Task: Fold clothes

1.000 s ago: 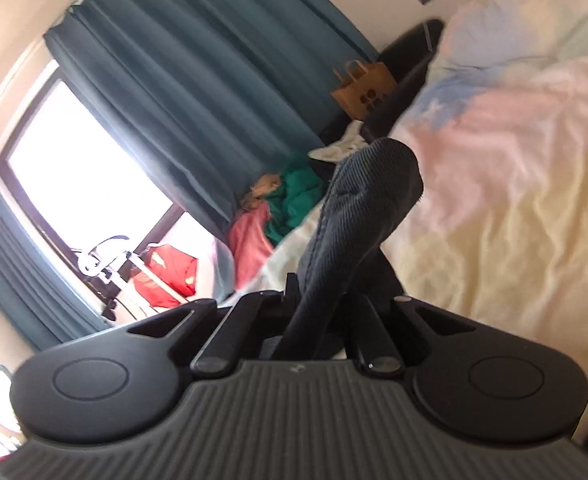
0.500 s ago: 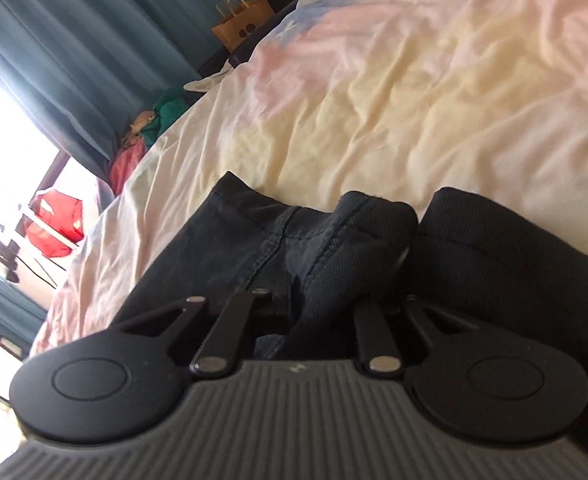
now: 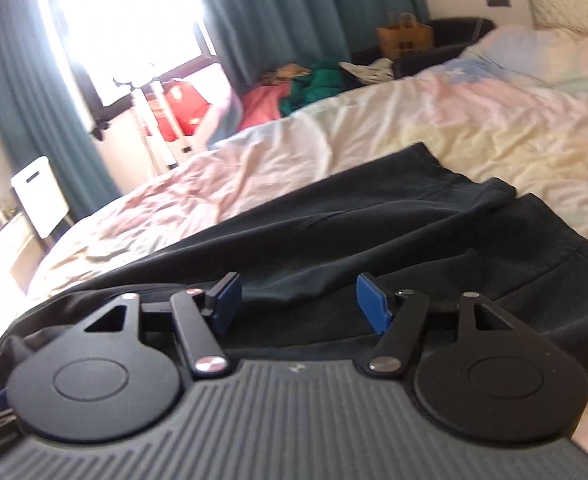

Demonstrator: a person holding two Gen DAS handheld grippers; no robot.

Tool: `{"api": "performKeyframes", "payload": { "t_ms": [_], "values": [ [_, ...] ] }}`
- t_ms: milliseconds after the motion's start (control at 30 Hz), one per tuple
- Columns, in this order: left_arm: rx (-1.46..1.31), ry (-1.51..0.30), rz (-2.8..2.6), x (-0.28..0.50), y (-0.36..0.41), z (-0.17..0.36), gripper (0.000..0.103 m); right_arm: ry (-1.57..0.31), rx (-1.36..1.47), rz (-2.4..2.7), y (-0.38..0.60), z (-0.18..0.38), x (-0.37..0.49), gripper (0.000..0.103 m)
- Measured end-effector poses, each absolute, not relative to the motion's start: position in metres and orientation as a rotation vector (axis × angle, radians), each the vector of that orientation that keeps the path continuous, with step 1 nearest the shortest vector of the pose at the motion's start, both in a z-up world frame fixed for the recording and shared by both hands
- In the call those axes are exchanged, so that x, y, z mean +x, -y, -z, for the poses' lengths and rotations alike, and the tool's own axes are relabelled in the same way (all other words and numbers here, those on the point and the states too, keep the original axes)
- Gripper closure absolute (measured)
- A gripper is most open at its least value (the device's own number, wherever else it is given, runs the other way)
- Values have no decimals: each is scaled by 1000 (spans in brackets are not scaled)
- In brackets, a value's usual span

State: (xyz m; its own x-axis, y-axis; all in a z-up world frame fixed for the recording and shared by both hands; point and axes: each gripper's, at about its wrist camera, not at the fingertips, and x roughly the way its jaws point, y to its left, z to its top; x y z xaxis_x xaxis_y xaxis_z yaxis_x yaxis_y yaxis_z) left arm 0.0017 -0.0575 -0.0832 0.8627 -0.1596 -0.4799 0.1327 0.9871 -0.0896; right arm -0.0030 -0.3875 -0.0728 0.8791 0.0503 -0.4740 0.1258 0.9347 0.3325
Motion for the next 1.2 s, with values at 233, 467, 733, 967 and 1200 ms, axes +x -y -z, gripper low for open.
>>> {"api": "performKeyframes", "payload": {
  "t_ms": [233,467,733,967,1200],
  "values": [
    [-192,-478,49,-16,-41,27,0,-531,198,-108,327,80,-6,18],
    [-406,-425,-65,10,-239,-12,0,-602,197,-115,320,103,17,18],
    [-658,-540,-96,97,-386,51,9,-665,132,-113,295,117,40,18],
    [-682,-700,-51,132,-395,101,15,-689,80,-130,275,119,48,18],
    [-799,-679,101,131,-392,106,27,-701,44,-132,266,120,50,18]
  ]
}}
